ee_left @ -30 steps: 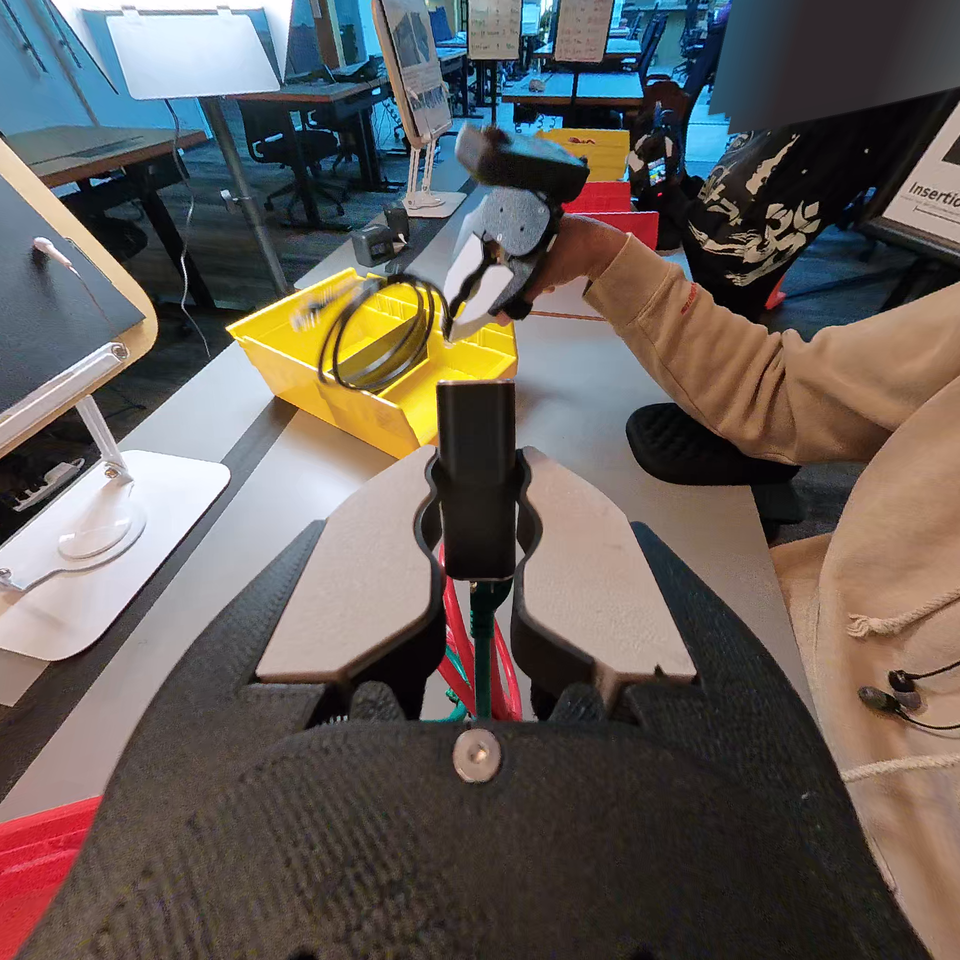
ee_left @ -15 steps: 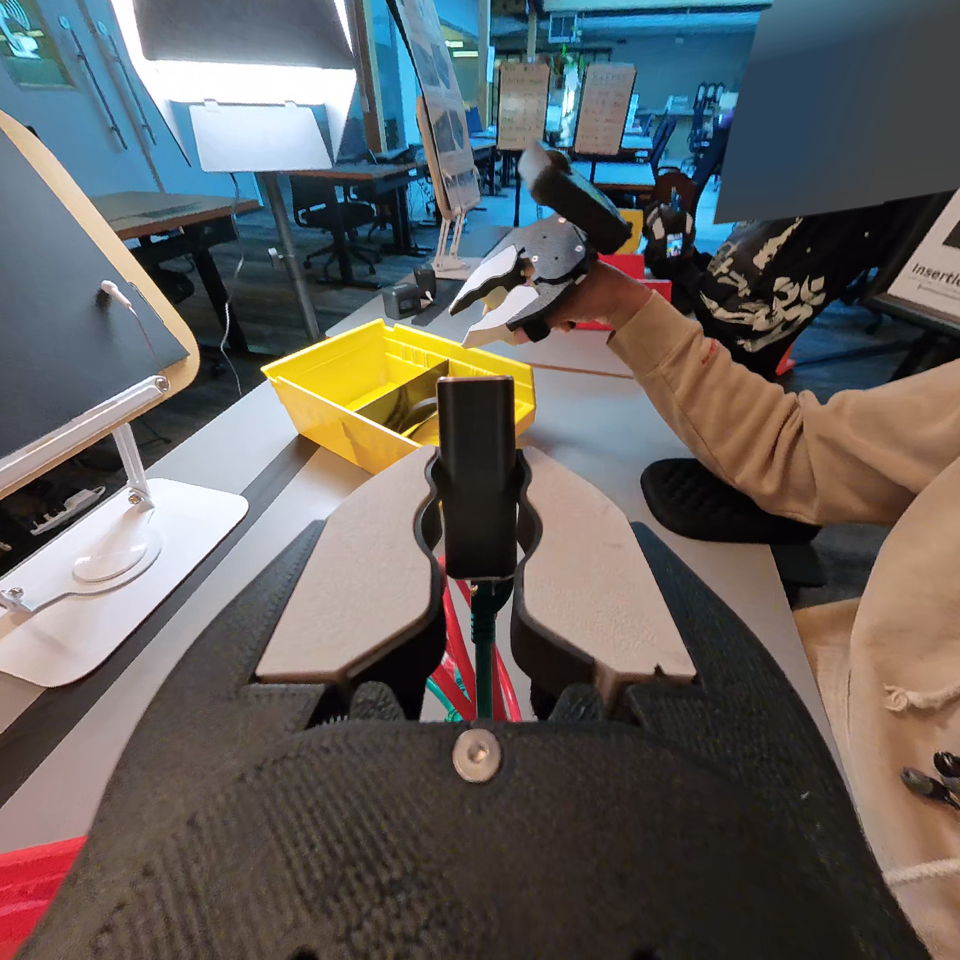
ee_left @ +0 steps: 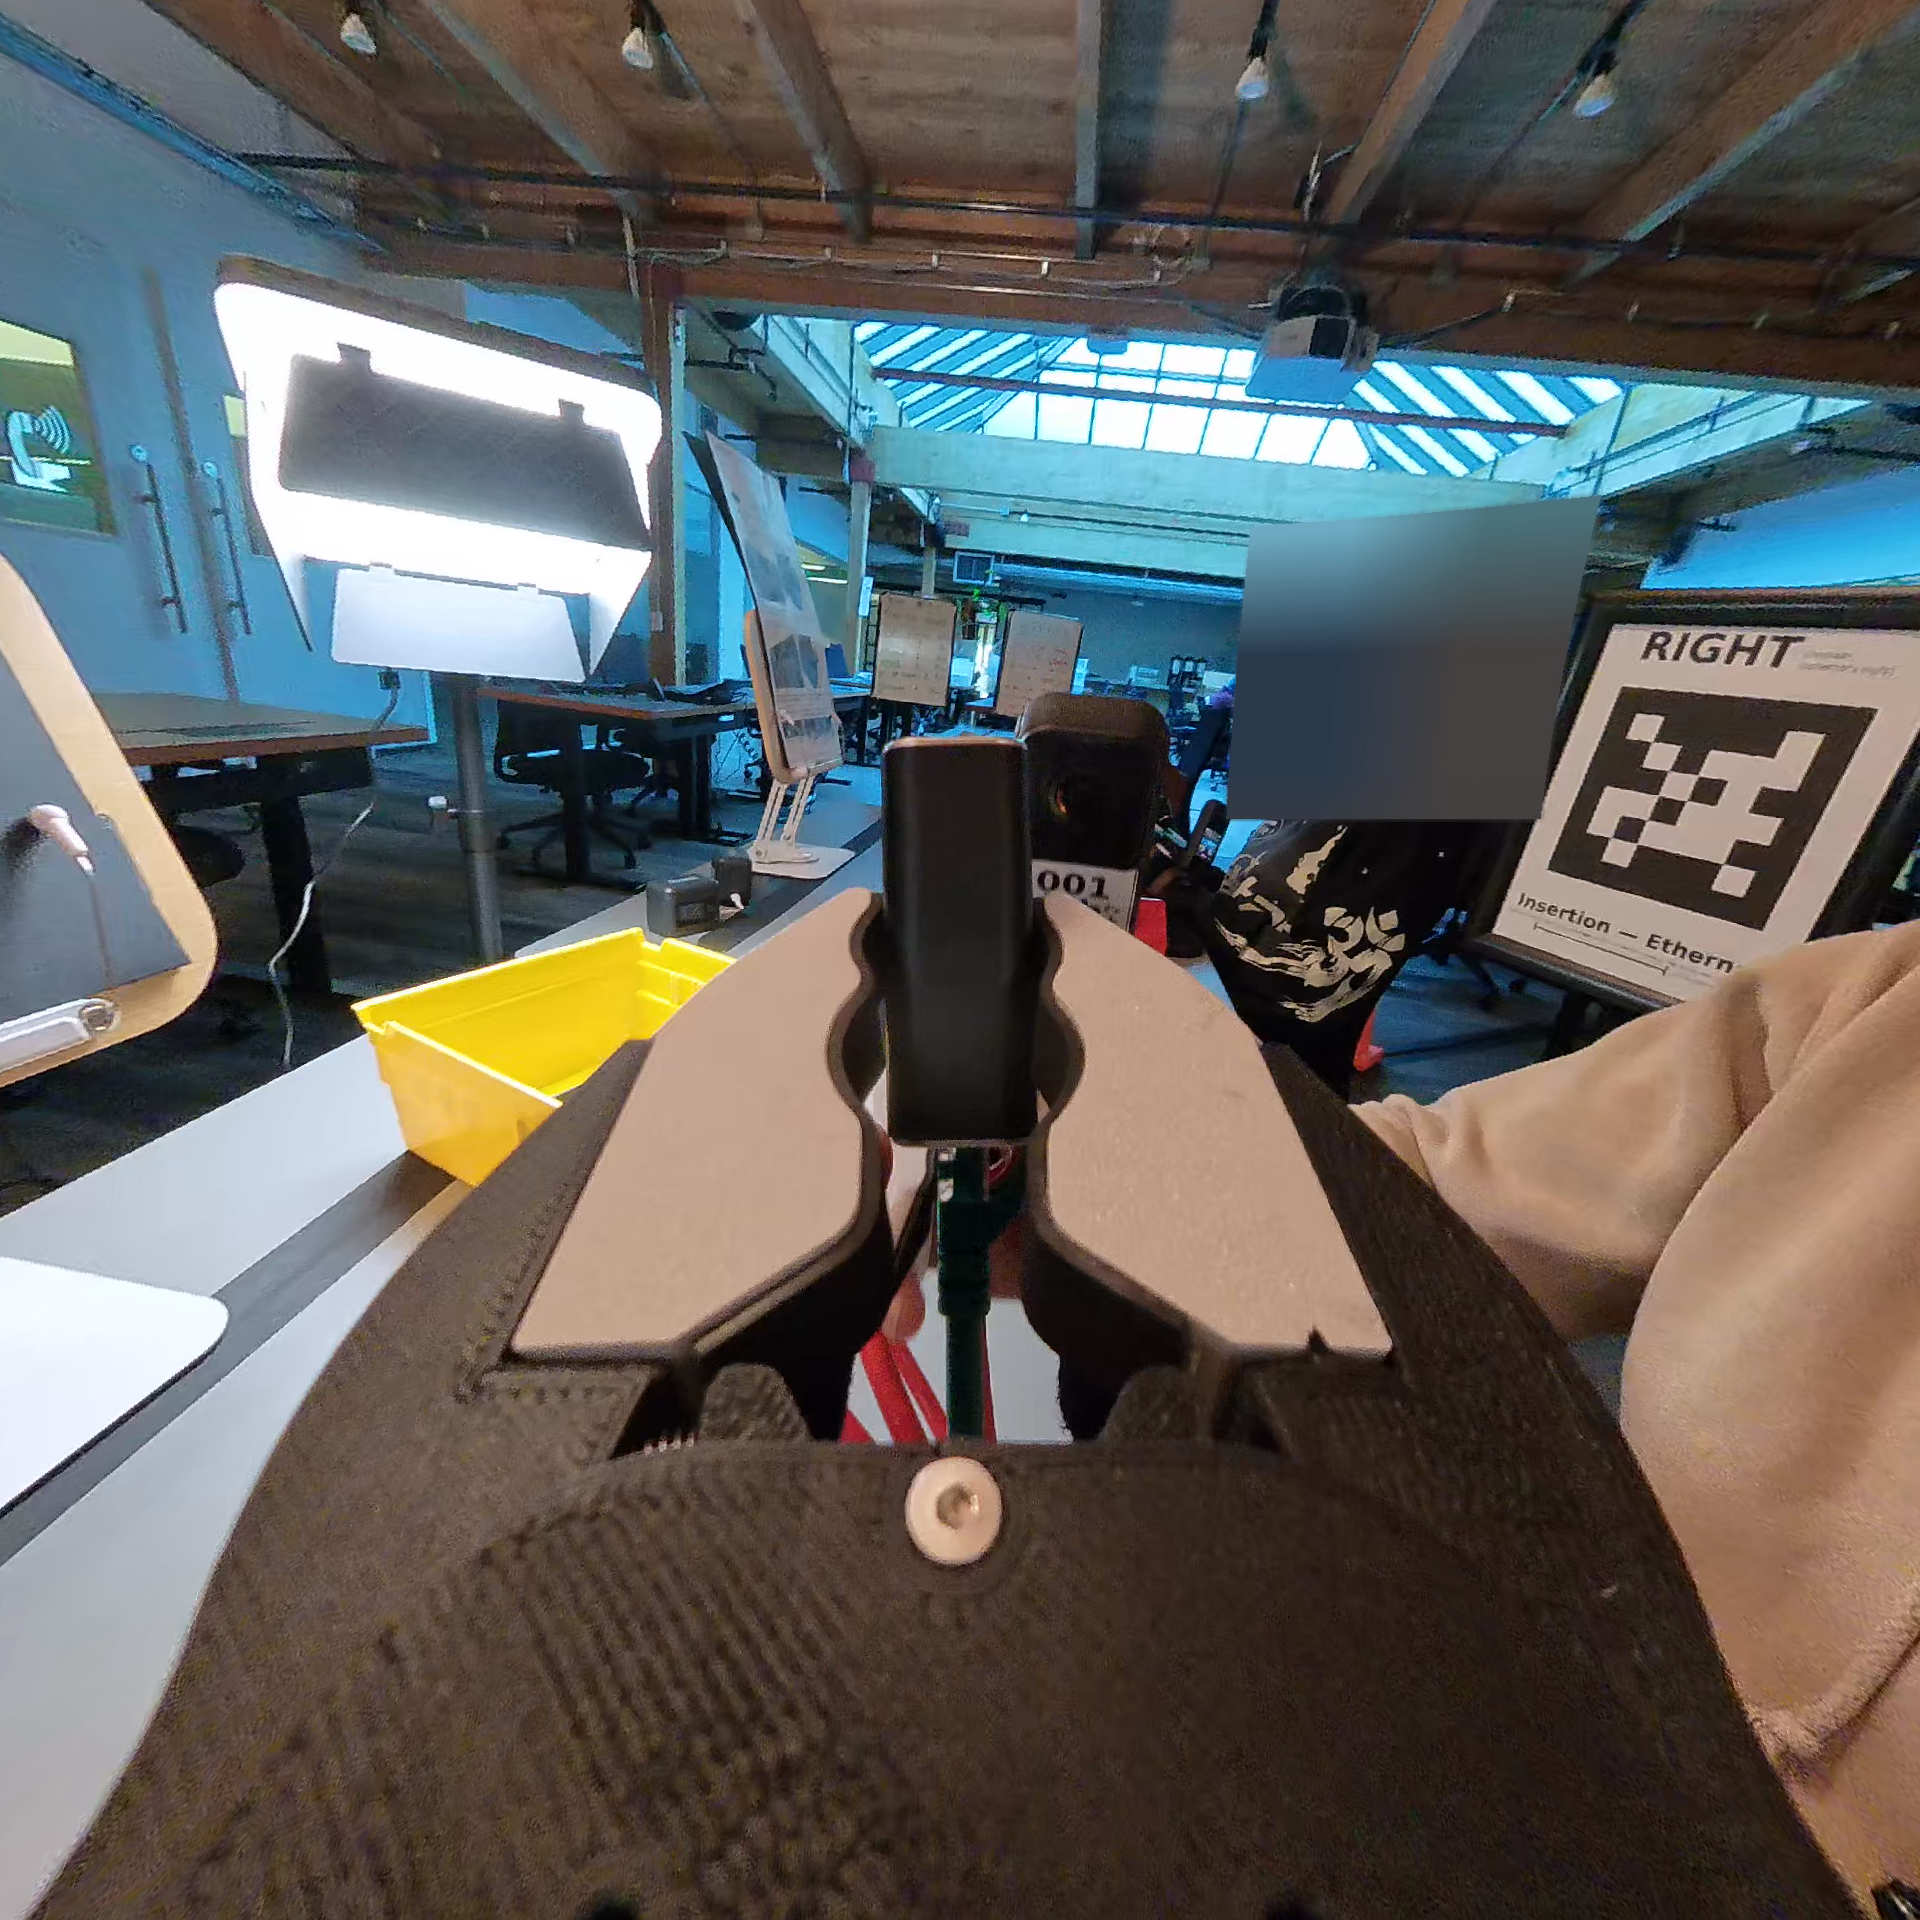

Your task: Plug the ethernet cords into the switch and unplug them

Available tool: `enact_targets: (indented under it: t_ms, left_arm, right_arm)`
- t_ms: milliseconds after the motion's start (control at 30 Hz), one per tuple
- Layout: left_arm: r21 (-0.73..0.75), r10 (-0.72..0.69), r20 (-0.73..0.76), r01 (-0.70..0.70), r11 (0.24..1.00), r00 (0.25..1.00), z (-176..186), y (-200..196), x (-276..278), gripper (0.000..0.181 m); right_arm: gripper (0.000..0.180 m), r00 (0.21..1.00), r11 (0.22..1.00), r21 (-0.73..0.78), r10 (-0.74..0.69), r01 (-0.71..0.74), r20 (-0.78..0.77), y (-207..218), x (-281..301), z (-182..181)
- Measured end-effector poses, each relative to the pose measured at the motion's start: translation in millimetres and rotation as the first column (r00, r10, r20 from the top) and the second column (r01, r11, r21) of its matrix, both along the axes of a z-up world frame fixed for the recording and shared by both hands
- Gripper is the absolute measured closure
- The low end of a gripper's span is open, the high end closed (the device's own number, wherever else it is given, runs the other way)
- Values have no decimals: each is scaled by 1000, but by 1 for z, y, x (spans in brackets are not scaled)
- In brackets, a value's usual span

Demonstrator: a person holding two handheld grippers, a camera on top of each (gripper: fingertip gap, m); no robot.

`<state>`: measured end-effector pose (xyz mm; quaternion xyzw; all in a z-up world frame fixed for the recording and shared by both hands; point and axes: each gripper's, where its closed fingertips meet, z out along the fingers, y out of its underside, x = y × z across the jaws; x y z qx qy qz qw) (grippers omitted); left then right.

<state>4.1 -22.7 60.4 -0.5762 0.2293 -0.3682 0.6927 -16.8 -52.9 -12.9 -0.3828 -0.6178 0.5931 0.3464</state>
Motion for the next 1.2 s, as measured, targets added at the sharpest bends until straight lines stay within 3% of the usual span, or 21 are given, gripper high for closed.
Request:
enact_targets:
  t_ms: [67, 133, 267, 400, 500, 600, 733, 867, 900, 1033, 1200]
  left_arm:
    - [10, -8, -7, 8, 1000, 1000, -3, 1, 6, 156]
    - [19, -8, -25, 9, 1000, 1000, -7, 2, 10, 155]
    - [3, 3, -54, -3, 1000, 999, -12, 6, 8, 156]
    - [-70, 21, -201, -36, 997, 979, -28, 9, -1, 153]
    - [-74, 47, -340, -77, 994, 939, -40, 8, -7, 151]
    - [-80, 57, -501, -111, 991, 863, -55, 3, -7, 142]
    - [-110, 19, -718, -140, 984, 696, -95, 3, 10, 128]
    - [-223, -110, -812, -131, 966, 574, -134, -4, 21, 134]
    - [-230, -114, -825, -146, 962, 553, -140, -2, 19, 145]
    - [-243, -106, -784, -145, 959, 611, -137, 6, 17, 151]
    - [-166, 32, -534, -142, 976, 845, -81, 19, -1, 153]
  right_arm:
    - [143, 999, 999, -29, -27, 26, -21, 0, -3, 2]
    - [169, 999, 997, -61, -41, 40, -25, 5, -1, 5]
    - [172, 999, 1000, -21, -19, 20, 31, 16, 7, 0]
    - [172, 983, 986, 157, -82, 56, 163, 35, 21, -10]
    - [172, 941, 920, 387, -184, 63, 285, 51, 38, -29]
    - [171, 883, 811, 585, -268, -8, 385, 61, 56, -55]
    - [171, 850, 800, 586, -215, -130, 481, 44, 55, -79]
    - [171, 814, 773, 607, -227, -184, 535, 40, 52, -100]
    - [171, 811, 767, 612, -227, -192, 539, 40, 51, -103]
    - [171, 833, 775, 620, -259, -123, 489, 52, 45, -98]
    - [165, 944, 885, 432, -275, 174, 182, 70, 31, -29]
